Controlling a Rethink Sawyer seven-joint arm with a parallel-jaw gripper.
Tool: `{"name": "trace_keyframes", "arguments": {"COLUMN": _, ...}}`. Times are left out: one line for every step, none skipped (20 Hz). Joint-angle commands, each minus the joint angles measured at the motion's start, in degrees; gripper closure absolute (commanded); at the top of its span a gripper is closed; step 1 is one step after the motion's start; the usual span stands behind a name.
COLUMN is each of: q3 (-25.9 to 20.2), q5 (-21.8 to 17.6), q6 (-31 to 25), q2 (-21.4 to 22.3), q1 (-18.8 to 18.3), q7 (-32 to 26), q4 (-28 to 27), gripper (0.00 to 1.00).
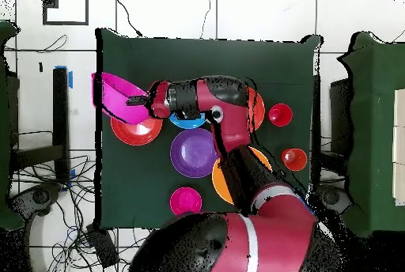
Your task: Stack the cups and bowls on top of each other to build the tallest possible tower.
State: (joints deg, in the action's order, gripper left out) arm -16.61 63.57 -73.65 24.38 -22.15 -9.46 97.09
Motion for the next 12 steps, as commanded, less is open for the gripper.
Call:
{"name": "trace_keyframes", "arguments": {"q3": -8.11, "q5": -8.75, "q6": 0.42, "q2": -4.65, "q1": -2.85, "q7": 0.75, "q4": -13.43, "gripper": 1.00}}
{"name": "trace_keyframes", "arguments": {"q3": -8.34, "q5": -9.25, "q6": 0.38, "q2": -4.71, "q1": -2.96, "q7": 1.28, "q4": -14.05, "gripper": 1.00}}
{"name": "trace_keyframes", "arguments": {"q3": -8.55, "q5": -10.37, "q6": 0.62, "q2": -5.37, "q1": -3.24, "q7": 1.94, "q4": -15.57, "gripper": 1.00}}
{"name": "trace_keyframes", "arguments": {"q3": -9.02, "q5": -10.91, "q6": 0.90, "q2": -5.55, "q1": -3.59, "q7": 2.05, "q4": -16.01, "gripper": 1.00}}
{"name": "trace_keyframes", "arguments": {"q3": -9.18, "q5": -12.03, "q6": 0.85, "q2": -6.05, "q1": -3.81, "q7": 2.46, "q4": -17.36, "gripper": 1.00}}
{"name": "trace_keyframes", "arguments": {"q3": -9.45, "q5": -12.82, "q6": 0.71, "q2": -6.14, "q1": -4.01, "q7": 2.94, "q4": -17.96, "gripper": 1.00}}
{"name": "trace_keyframes", "arguments": {"q3": -9.68, "q5": -14.14, "q6": 0.23, "q2": -6.59, "q1": -4.20, "q7": 3.33, "q4": -19.24, "gripper": 1.00}}
{"name": "trace_keyframes", "arguments": {"q3": -9.99, "q5": -14.89, "q6": -0.16, "q2": -6.69, "q1": -4.38, "q7": 3.67, "q4": -19.80, "gripper": 1.00}}
{"name": "trace_keyframes", "arguments": {"q3": -10.20, "q5": -16.62, "q6": -1.18, "q2": -7.32, "q1": -4.45, "q7": 4.04, "q4": -21.42, "gripper": 1.00}}
{"name": "trace_keyframes", "arguments": {"q3": -10.69, "q5": -17.66, "q6": -1.83, "q2": -7.73, "q1": -4.61, "q7": 4.34, "q4": -22.54, "gripper": 1.00}}
{"name": "trace_keyframes", "arguments": {"q3": -11.12, "q5": -19.35, "q6": -3.07, "q2": -8.46, "q1": -4.58, "q7": 4.28, "q4": -24.41, "gripper": 1.00}}
{"name": "trace_keyframes", "arguments": {"q3": -11.54, "q5": -21.04, "q6": -4.31, "q2": -9.19, "q1": -4.55, "q7": 4.22, "q4": -26.27, "gripper": 1.00}}
